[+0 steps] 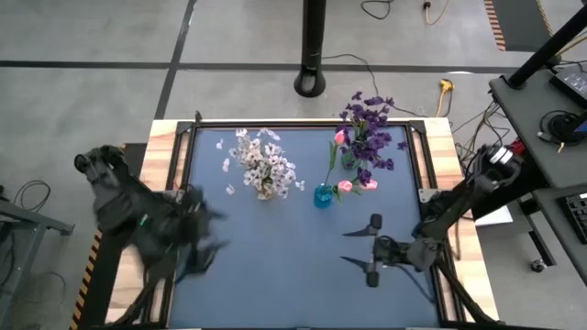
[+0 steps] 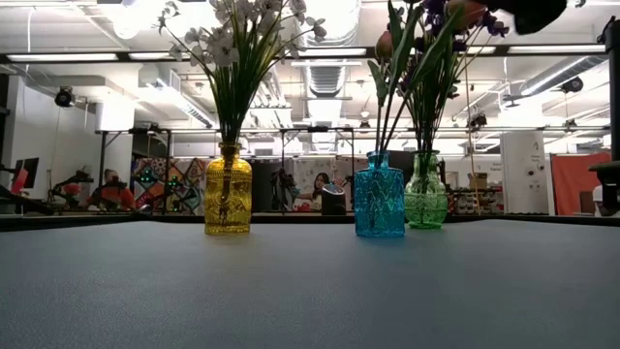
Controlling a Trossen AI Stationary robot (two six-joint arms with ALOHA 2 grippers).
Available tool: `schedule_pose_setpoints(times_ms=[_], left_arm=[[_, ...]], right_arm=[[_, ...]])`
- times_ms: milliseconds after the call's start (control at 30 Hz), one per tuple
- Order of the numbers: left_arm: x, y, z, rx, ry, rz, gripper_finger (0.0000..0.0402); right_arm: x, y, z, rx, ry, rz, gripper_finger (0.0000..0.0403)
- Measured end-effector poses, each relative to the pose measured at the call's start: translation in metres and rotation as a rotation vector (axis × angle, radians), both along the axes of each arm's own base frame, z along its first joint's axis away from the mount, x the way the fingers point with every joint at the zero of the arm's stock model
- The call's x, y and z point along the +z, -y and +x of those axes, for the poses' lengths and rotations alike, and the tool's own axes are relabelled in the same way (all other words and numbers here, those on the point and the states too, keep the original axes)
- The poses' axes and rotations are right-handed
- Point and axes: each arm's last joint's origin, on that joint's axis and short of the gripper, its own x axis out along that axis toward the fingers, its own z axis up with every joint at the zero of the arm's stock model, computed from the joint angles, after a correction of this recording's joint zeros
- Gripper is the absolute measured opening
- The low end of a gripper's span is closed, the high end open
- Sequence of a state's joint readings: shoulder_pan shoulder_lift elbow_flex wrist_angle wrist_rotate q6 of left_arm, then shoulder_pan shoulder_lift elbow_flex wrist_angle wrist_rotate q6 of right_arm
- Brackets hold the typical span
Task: Sort flowers into vase by color
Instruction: Return to Home Position
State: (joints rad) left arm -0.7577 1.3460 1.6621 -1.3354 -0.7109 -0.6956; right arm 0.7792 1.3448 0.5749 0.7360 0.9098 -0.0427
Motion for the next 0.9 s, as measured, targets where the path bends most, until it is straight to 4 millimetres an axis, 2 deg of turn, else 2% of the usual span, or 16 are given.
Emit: schedule_pose_setpoints(times_ms=[100, 167, 267, 367, 500, 633, 767, 900], left_arm=[[-0.007, 0.039, -0.022, -0.113, 0.070, -0.012, 0.0270], [-0.015, 0.062, -0.041, -0.145, 0.134, -0.020, 0.0267], [-0.032, 0.088, -0.063, -0.132, 0.281, -0.003, 0.0260], [-0.058, 0.105, -0.072, -0.125, 0.337, 0.007, 0.0250], [-0.097, 0.112, -0.064, -0.064, 0.347, 0.042, 0.0231], [-0.127, 0.104, -0.046, 0.010, 0.324, 0.084, 0.0201], [-0.145, 0.098, -0.028, -0.036, 0.255, 0.182, 0.0150], [-0.155, 0.097, -0.011, -0.131, 0.222, 0.289, 0.0079]], right_arm=[[0.011, 0.006, -0.020, 0.050, -0.026, 0.012, 0.0269], [0.019, 0.013, -0.033, 0.138, -0.083, 0.081, 0.0267], [0.024, 0.027, -0.048, 0.179, -0.160, 0.175, 0.0264], [0.018, 0.036, -0.056, 0.184, -0.172, 0.162, 0.0262], [0.014, 0.045, -0.055, 0.202, -0.126, 0.167, 0.0262], [0.014, 0.050, -0.046, 0.304, -0.050, 0.184, 0.0262], [0.011, 0.058, -0.032, 0.356, -0.047, 0.168, 0.0262], [0.007, 0.070, -0.019, 0.377, -0.064, 0.148, 0.0257]])
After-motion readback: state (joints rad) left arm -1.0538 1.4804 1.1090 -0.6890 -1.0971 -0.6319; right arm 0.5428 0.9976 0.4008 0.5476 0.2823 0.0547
